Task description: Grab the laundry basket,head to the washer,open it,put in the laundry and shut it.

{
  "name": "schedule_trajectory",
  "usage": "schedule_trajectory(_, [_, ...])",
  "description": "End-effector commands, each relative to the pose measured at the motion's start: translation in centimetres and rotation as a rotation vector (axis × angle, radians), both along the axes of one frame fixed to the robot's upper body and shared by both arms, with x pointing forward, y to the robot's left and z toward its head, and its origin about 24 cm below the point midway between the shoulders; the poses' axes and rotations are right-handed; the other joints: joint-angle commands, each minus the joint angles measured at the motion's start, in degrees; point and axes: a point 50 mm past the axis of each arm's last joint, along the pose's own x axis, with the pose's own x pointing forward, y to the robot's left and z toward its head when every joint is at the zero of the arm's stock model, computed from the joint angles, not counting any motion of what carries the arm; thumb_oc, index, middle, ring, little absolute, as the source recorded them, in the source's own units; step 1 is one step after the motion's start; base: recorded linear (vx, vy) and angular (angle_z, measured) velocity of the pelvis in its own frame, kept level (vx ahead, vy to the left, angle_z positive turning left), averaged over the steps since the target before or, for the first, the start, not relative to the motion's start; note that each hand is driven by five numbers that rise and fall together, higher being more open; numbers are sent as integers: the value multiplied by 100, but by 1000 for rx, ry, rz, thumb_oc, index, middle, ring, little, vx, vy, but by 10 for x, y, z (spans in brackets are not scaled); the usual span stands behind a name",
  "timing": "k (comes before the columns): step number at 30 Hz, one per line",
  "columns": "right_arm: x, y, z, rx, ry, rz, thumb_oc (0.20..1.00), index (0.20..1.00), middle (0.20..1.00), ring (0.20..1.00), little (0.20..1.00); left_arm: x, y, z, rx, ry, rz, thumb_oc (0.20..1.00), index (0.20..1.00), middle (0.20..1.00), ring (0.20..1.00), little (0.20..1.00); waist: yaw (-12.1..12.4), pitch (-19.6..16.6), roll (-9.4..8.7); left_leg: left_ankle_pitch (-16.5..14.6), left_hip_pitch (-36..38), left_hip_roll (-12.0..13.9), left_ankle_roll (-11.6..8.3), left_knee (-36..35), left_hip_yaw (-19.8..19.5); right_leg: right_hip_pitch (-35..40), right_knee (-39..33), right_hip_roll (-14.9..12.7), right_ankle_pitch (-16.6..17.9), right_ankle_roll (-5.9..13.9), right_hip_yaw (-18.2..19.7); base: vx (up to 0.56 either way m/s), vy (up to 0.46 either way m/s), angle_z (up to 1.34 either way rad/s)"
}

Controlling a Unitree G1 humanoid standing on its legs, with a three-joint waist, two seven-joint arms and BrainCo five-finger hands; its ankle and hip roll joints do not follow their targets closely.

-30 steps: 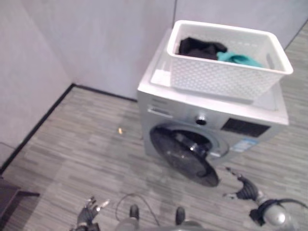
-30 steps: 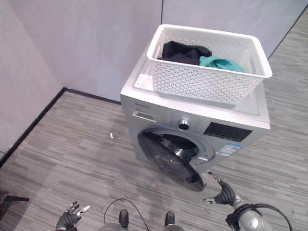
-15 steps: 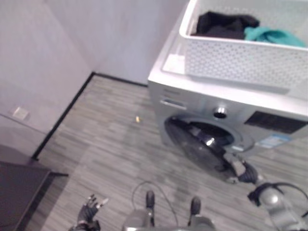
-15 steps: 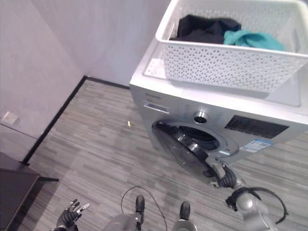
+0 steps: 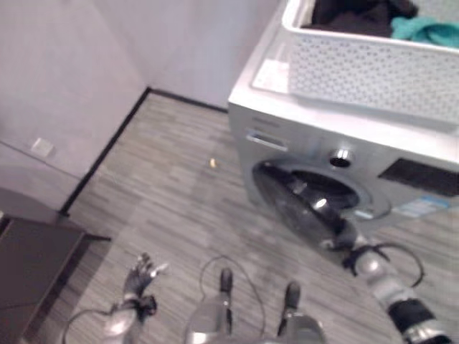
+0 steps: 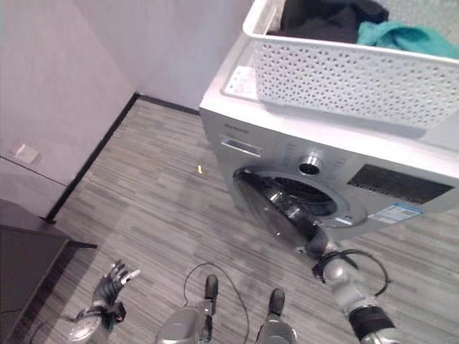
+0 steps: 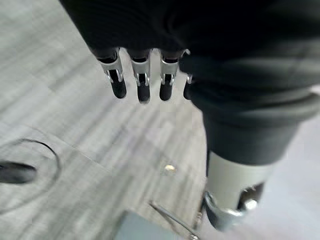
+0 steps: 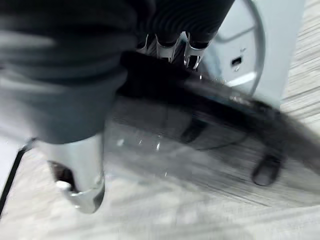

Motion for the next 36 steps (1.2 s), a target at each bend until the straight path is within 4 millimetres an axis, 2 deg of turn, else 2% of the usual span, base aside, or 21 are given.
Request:
schedule_trajectory(1, [14,94,-7,217,22,308,1000,1000,1000,1000,1000,19,-7,20,15,-115,-96,1000,1000,1000,1000,1000,505,-139,127,550,-491,228,-96,-80,-190,321,47,58,-933,-169,38,-122,-98,-7])
schedule_trajectory(3, [16,117,-11,300,33,296,1000,1000,1000,1000,1000,33,-18,47,-20,-249,-130,1000,1000,1000,1000,1000,567,18,100,643,-727,285,-158,147,-117,292,47,70,-912,-211,-103,-287,-112,-4])
schedule_trajectory(4, [13,127,-16,344,66,296,1000,1000,1000,1000,1000,40,-25,58,-38,-305,-168,1000,1000,1000,1000,1000,525,48,-47,300,-726,254,-18,603,121,221,47,-75,-801,-214,-217,-297,-80,10])
schedule_trajectory(5, [13,128,-16,345,65,297,1000,1000,1000,1000,1000,40,-25,58,-37,-306,-167,1000,1000,1000,1000,1000,519,40,-54,282,-772,246,-7,656,113,203,47,-81,-790,-206,-222,-183,-65,17])
schedule_trajectory(8, [3,136,-26,391,134,312,1000,1000,1000,1000,1000,39,-32,67,-36,-339,-228,1000,1000,1000,1000,1000,466,-83,-294,-514,-518,169,60,1378,136,170,47,-252,-662,-167,-277,-77,-25,27])
schedule_trajectory(11, [-8,138,-37,407,197,316,1000,1000,1000,1000,1000,34,-34,66,-29,-325,-260,1000,1000,1000,1000,1000,402,-371,-344,-889,91,217,91,1250,-48,184,47,-209,-661,-129,-240,81,46,18])
schedule_trajectory(13, [-17,133,-47,419,241,278,1000,1000,1000,1000,1000,31,-37,68,-35,-328,-291,1000,1000,1000,1000,1000,330,-599,-315,-827,443,275,88,759,-25,195,47,-148,-636,-94,-284,111,82,12])
schedule_trajectory(15, [-20,130,-49,427,254,261,1000,1000,1000,1000,1000,31,-39,73,-31,-343,-319,1000,1000,1000,1000,1000,308,-688,-338,-760,485,234,83,574,-23,188,47,-181,-585,-68,-322,53,86,38])
schedule_trajectory(17, [-27,132,-58,463,299,227,1000,1000,1000,1000,1000,31,-44,89,-55,-406,-380,1000,1000,1000,1000,1000,320,-817,-310,-760,618,184,87,380,-9,291,47,-248,-552,-32,-394,61,144,46])
schedule_trajectory(18, [-29,140,-62,486,327,224,1000,1000,1000,1000,1000,30,-47,100,-74,-447,-417,1000,1000,1000,1000,1000,386,-851,-279,-781,712,144,101,315,-3,388,47,-291,-527,-1,-410,40,110,38])
schedule_trajectory(24, [-31,159,-66,536,365,233,1000,1000,1000,1000,1000,30,-51,121,-58,-523,-477,1000,1000,1000,1000,1000,485,-908,-253,-819,832,25,169,145,15,425,47,-383,-448,81,-369,10,93,1])
schedule_trajectory(25, [-33,162,-67,536,369,235,1000,1000,1000,1000,1000,30,-51,131,-46,-559,-502,1000,1000,1000,1000,1000,464,-941,-253,-824,891,-20,198,53,65,429,47,-424,-418,124,-361,28,94,2])
schedule_trajectory(27, [-39,160,-72,531,389,225,1000,1000,1000,1000,1000,30,-53,139,-50,-588,-520,1000,1000,1000,1000,1000,428,-959,-263,-831,955,-59,229,-22,119,442,47,-471,-386,155,-328,32,102,6])
schedule_trajectory(28, [-46,152,-78,497,414,211,1000,1000,1000,1000,1000,32,-57,151,-41,-636,-557,1000,1000,1000,1000,1000,368,-981,-272,-863,1011,-92,255,-65,159,444,47,-499,-359,185,-301,25,62,1])
schedule_trajectory(29, [-46,152,-78,497,414,210,1000,1000,1000,1000,1000,31,-57,151,-41,-636,-557,1000,1000,1000,1000,1000,374,-979,-272,-862,1018,-94,257,-69,163,447,47,-501,-359,187,-297,41,53,-7])
schedule_trajectory(32, [-63,127,-93,418,476,161,1000,1000,1000,1000,1000,33,-65,176,-13,-725,-655,1000,1000,1000,1000,1000,239,-1018,-274,-917,1110,-138,294,-115,278,437,59,-521,-319,241,-216,20,35,-13])
schedule_trajectory(33, [-68,119,-97,394,496,147,1000,1000,1000,1000,1000,34,-68,181,-11,-738,-680,1000,1000,1000,1000,1000,207,-1028,-269,-937,1141,-143,305,-113,330,431,66,-524,-306,257,-176,23,18,-20])
schedule_trajectory(34, [-68,119,-97,394,496,147,1000,1000,1000,1000,1000,34,-68,181,-11,-738,-681,1000,1000,1000,1000,1000,215,-1027,-268,-938,1144,-142,305,-113,336,430,66,-523,-306,257,-170,45,11,-26])
schedule_trajectory(35, [-84,95,-107,334,551,93,1000,1000,1000,1000,1000,34,-73,200,14,-789,-775,1000,1000,1000,1000,1000,89,-1028,-234,-1014,1250,-127,315,-110,456,436,88,-511,-304,286,-83,33,9,-29])
schedule_trajectory(36, [-91,85,-111,307,576,71,1000,1000,1000,1000,1000,34,-74,213,43,-822,-827,1000,1000,1000,1000,1000,35,-1040,-241,-1003,1257,-134,322,-118,523,402,85,-525,-270,304,-40,32,9,-31])
